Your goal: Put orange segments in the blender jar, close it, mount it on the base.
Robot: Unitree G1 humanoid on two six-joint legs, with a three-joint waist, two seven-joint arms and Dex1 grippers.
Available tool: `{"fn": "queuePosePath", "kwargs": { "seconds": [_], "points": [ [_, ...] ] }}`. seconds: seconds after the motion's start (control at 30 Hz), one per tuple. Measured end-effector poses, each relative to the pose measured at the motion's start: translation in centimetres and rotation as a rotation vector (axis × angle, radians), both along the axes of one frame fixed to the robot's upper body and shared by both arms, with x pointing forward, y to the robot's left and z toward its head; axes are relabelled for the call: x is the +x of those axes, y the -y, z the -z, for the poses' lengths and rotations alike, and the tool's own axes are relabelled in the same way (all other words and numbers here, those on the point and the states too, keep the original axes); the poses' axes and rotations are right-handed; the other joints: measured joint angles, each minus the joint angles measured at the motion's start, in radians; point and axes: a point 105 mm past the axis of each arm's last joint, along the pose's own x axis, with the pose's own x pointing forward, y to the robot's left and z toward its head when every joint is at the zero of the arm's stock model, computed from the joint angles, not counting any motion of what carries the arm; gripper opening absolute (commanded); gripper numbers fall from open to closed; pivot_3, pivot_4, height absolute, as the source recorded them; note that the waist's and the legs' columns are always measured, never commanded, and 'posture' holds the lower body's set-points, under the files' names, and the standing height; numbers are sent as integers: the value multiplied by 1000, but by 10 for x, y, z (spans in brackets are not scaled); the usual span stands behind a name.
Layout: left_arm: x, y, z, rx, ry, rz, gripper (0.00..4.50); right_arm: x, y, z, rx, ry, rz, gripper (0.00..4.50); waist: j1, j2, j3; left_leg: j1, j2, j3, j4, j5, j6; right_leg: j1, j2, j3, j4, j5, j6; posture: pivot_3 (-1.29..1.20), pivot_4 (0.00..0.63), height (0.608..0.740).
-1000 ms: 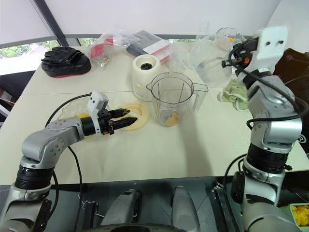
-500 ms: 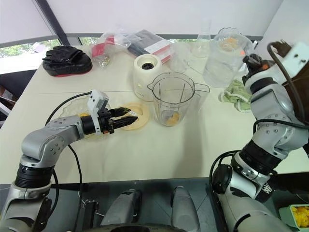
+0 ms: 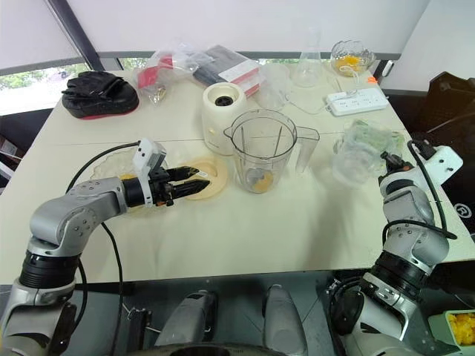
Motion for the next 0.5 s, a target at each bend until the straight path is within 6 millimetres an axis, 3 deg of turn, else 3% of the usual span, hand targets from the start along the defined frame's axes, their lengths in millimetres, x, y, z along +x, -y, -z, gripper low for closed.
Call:
{"fn": "queuePosePath", "kwargs": {
  "seconds": [0.5],
  "points": [
    [-5,3,-5,-4,-3,16,2834,9,19,24,-94,22,59,28,-1,1,0,0,0,0,0,0,0,0,0,0,0,0,0,0,150,740]
  ]
}}
